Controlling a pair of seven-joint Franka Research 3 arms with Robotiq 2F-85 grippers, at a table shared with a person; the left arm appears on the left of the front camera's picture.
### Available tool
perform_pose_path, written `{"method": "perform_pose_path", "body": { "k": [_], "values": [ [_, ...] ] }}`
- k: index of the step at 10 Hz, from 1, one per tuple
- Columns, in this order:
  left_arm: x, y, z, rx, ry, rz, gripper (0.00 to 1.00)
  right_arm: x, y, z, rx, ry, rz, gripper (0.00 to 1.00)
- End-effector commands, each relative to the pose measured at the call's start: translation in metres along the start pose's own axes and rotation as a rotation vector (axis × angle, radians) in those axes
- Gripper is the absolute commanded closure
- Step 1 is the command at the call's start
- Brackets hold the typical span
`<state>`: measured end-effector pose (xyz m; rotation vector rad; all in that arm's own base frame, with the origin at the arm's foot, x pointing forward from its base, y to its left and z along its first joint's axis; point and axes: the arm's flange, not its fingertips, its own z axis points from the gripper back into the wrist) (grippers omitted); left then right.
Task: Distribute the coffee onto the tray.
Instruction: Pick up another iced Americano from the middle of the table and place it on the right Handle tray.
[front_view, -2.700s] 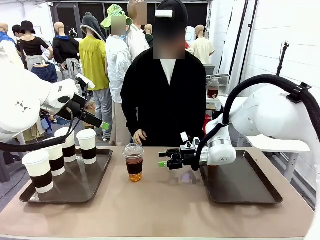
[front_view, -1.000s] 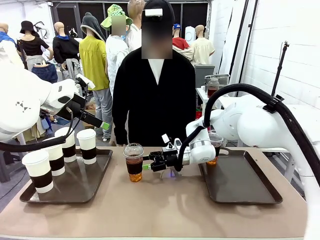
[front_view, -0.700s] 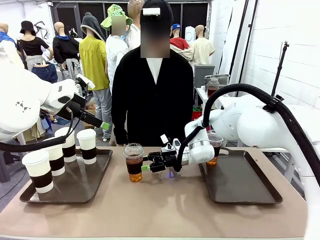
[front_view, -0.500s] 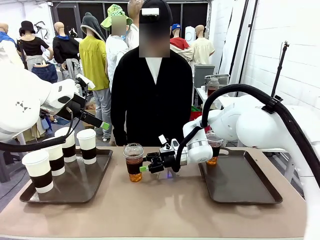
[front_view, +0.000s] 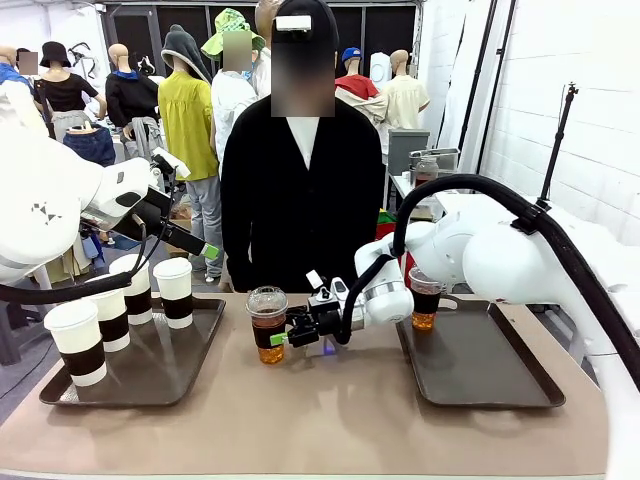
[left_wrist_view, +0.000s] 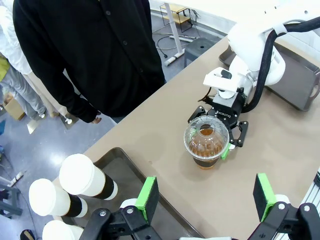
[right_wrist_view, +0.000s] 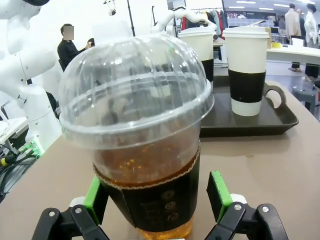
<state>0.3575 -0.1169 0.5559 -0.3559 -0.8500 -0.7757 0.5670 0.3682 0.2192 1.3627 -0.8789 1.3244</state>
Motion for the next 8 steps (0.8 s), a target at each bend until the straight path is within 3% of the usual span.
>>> {"method": "perform_pose_path", "body": {
  "k": [1,5,7,8],
  "values": [
    [-0.0010,0.0011,0.0008,-0.012,0.002,0.003,0.00,0.0050,-0.0098,-0.0089,0.042,0.014,-0.015,0.00],
    [-0.0010,0.0011,0.0008,-0.012,0.002,0.003,0.00,0.0050,-0.0100,-0.0171,0.076,0.017,-0.039,0.00],
    [-0.0010,0.0011,0.0008,-0.012,0.002,0.003,0.00,0.0045,-0.0094,-0.0163,0.071,0.011,-0.023,0.31],
    [-0.0010,0.0011,0.0008,-0.012,0.002,0.003,0.00,0.0045,-0.0088,-0.0162,0.070,0.012,-0.031,0.31]
  ]
}}
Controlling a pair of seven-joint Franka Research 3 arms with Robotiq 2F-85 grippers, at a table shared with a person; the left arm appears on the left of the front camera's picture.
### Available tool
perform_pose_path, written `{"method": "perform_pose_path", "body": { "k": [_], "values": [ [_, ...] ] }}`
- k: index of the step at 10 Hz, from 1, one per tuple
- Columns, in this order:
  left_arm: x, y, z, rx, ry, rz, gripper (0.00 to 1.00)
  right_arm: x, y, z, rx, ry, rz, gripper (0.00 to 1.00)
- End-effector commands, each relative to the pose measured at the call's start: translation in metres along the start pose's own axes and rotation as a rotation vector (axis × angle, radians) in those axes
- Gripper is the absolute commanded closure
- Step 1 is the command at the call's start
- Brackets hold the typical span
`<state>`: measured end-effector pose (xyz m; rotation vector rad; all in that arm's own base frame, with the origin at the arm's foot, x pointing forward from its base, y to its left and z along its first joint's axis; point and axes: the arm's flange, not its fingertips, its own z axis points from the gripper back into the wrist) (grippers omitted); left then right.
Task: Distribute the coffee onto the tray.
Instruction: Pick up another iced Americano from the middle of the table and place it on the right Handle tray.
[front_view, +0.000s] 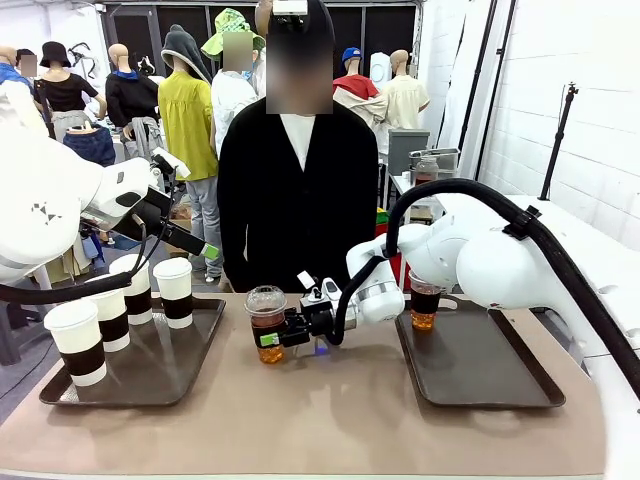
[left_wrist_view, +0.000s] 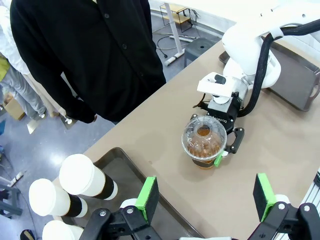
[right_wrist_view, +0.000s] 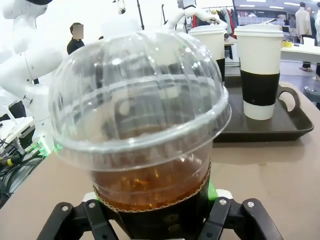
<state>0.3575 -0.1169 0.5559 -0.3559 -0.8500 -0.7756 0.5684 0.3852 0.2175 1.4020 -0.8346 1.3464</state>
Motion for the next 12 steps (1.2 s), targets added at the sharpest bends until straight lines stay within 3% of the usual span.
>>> {"method": "perform_pose_path", "body": {
  "k": [1,6,12],
  "values": [
    [-0.001,0.001,0.001,-0.012,0.002,0.003,0.00,0.003,-0.002,0.000,0.021,0.010,-0.019,0.31],
    [-0.001,0.001,0.001,-0.012,0.002,0.003,0.00,0.027,0.018,0.011,0.022,0.003,-0.025,0.31],
    [-0.001,0.001,0.001,-0.012,0.002,0.003,0.00,0.069,0.097,0.067,-0.052,0.005,-0.031,0.31]
  ]
}}
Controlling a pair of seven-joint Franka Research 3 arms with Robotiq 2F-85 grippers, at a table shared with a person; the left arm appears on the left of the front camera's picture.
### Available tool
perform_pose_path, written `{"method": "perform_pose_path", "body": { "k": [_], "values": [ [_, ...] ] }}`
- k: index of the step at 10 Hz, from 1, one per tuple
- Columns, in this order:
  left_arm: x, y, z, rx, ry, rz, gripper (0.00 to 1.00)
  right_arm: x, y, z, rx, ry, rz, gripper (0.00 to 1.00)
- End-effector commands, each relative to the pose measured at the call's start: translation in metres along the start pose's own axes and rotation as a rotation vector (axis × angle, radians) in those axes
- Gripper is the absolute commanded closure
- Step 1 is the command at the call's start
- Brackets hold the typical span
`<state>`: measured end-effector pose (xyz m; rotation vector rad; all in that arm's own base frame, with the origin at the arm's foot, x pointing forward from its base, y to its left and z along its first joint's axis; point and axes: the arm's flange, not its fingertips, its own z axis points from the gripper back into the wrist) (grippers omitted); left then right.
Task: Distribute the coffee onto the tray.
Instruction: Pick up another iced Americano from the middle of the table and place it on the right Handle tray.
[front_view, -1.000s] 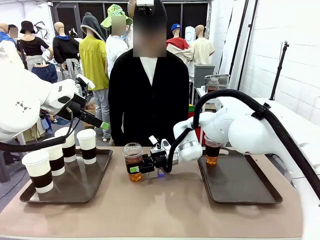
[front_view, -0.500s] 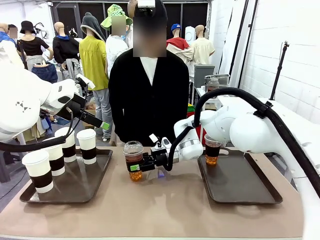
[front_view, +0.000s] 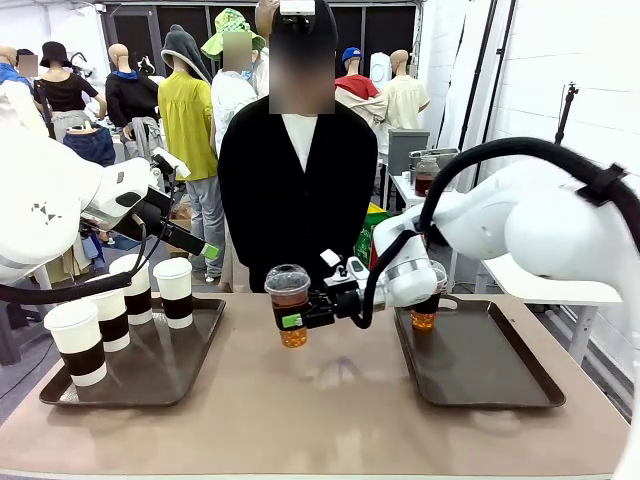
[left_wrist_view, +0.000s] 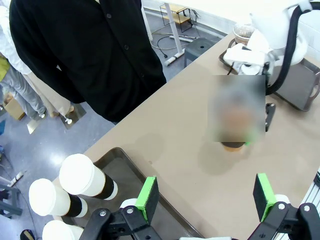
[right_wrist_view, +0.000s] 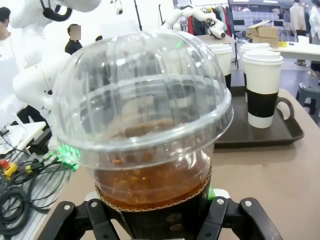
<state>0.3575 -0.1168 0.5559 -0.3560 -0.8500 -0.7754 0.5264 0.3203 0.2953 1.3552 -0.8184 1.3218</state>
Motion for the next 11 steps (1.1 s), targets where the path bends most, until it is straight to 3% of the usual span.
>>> {"method": "perform_pose_path", "body": {
  "k": [1,5,8,9,11],
  "values": [
    [-0.001,0.001,0.001,-0.012,0.002,0.003,0.00,0.008,0.036,0.021,-0.038,-0.024,-0.013,0.31],
    [-0.001,0.001,0.001,-0.012,0.002,0.003,0.00,-0.003,0.072,0.044,-0.120,-0.025,-0.031,0.31],
    [-0.001,0.001,0.001,-0.012,0.002,0.003,0.00,-0.001,0.048,0.035,-0.051,-0.016,-0.019,0.31],
    [-0.001,0.001,0.001,-0.012,0.002,0.003,0.00,-0.010,0.069,0.047,-0.092,0.007,-0.054,0.31],
    [-0.001,0.001,0.001,-0.012,0.002,0.003,0.00,-0.010,0.069,0.047,-0.092,0.007,-0.054,0.31]
  ]
}}
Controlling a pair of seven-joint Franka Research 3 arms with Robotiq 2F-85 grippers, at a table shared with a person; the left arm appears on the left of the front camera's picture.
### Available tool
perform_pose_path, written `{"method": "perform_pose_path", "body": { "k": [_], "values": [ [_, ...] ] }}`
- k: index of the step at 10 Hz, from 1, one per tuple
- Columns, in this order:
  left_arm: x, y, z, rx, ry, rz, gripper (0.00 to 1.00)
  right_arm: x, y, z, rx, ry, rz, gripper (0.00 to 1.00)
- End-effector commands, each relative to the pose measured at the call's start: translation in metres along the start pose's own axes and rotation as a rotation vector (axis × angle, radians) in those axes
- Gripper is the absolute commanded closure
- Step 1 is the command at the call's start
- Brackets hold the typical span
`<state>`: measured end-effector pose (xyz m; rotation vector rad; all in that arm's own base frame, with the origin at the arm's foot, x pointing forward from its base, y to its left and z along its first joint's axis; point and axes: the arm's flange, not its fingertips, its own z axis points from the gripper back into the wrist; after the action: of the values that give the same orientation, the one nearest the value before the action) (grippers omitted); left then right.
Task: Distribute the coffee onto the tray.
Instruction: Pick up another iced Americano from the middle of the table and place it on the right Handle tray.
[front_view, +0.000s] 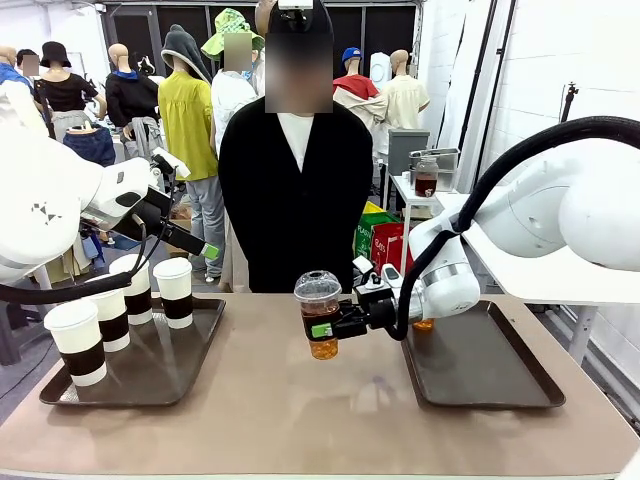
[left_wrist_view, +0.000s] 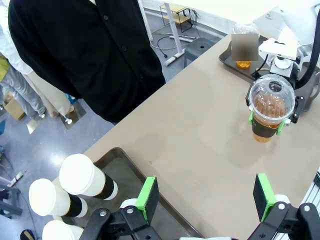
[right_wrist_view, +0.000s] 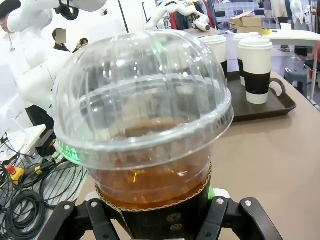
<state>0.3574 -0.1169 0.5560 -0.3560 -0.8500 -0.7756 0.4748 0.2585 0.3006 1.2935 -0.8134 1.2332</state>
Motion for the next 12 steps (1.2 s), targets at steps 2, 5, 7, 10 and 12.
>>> {"method": "perform_pose_path", "body": {
  "k": [2,5,7,10,12],
  "values": [
    [-0.001,0.001,0.001,-0.012,0.002,0.003,0.00,0.000,0.000,0.000,0.000,0.000,0.000,0.31],
    [-0.001,0.001,0.001,-0.012,0.002,0.003,0.00,-0.007,0.033,0.022,-0.035,-0.008,0.013,0.31],
    [-0.001,0.001,0.001,-0.012,0.002,0.003,0.00,-0.016,0.055,0.041,-0.071,-0.022,0.013,0.31],
    [-0.001,0.001,0.001,-0.012,0.002,0.003,0.00,-0.023,0.078,0.081,-0.168,-0.074,0.023,0.31],
    [-0.001,0.001,0.001,-0.012,0.002,0.003,0.00,-0.024,0.090,0.111,-0.232,-0.098,0.024,0.31]
  ]
}}
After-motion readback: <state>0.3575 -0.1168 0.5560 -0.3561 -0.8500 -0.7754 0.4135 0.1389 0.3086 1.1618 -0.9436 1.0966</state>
